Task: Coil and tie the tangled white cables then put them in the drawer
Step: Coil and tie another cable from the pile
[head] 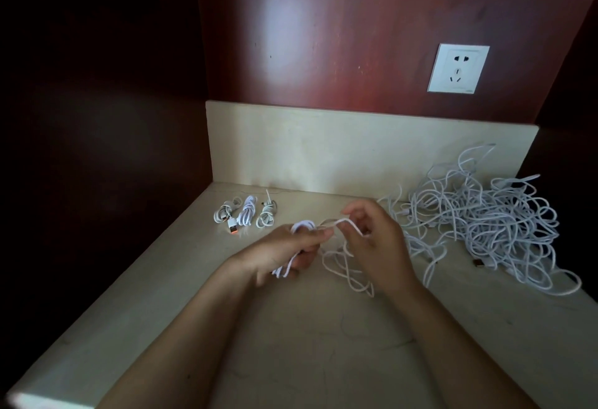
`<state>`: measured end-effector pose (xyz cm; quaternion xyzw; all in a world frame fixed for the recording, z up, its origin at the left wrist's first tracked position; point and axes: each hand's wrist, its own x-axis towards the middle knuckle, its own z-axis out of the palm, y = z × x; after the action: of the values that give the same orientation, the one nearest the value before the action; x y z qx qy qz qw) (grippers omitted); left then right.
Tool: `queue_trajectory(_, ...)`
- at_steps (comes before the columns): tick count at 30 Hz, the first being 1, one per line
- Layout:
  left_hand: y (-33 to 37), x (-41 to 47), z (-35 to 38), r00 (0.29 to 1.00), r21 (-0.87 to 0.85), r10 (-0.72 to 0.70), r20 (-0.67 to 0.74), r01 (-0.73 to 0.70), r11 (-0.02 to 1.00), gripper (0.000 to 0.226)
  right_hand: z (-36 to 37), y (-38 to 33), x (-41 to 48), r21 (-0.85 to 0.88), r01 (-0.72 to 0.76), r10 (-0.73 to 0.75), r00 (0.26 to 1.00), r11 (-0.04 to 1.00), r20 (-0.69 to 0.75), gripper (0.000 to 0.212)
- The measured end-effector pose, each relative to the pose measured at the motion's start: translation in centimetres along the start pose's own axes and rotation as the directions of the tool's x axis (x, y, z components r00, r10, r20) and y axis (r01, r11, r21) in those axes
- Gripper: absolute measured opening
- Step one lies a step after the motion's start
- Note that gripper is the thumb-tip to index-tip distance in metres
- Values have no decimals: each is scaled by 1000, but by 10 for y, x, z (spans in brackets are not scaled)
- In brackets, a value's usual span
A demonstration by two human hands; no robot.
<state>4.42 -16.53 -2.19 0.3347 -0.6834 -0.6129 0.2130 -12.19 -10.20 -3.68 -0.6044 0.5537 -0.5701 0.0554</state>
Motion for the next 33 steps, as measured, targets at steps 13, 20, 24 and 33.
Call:
queue_trajectory(13, 6, 5, -14, 945, -559, 89, -316, -261, 787, 21, 6, 5, -8, -260, 17, 28, 985, 965, 170, 28)
queue_trajectory(20, 2, 4, 0, 967, -320, 86, -239, -163, 933, 31, 10, -8, -8, 47, -68, 62, 992, 997, 114, 22)
queue_trajectory(24, 5, 0, 2, 991, -334, -99, -93, 62, 941, 41, 11, -16, -5, 256, -90, 84, 996, 962, 33, 24)
queue_trajectory(33, 5, -3, 8, 914, -321, -240, 325, 346, 882, 64, 7, -17, 0, 309, -99, 118, 992, 946, -42, 25)
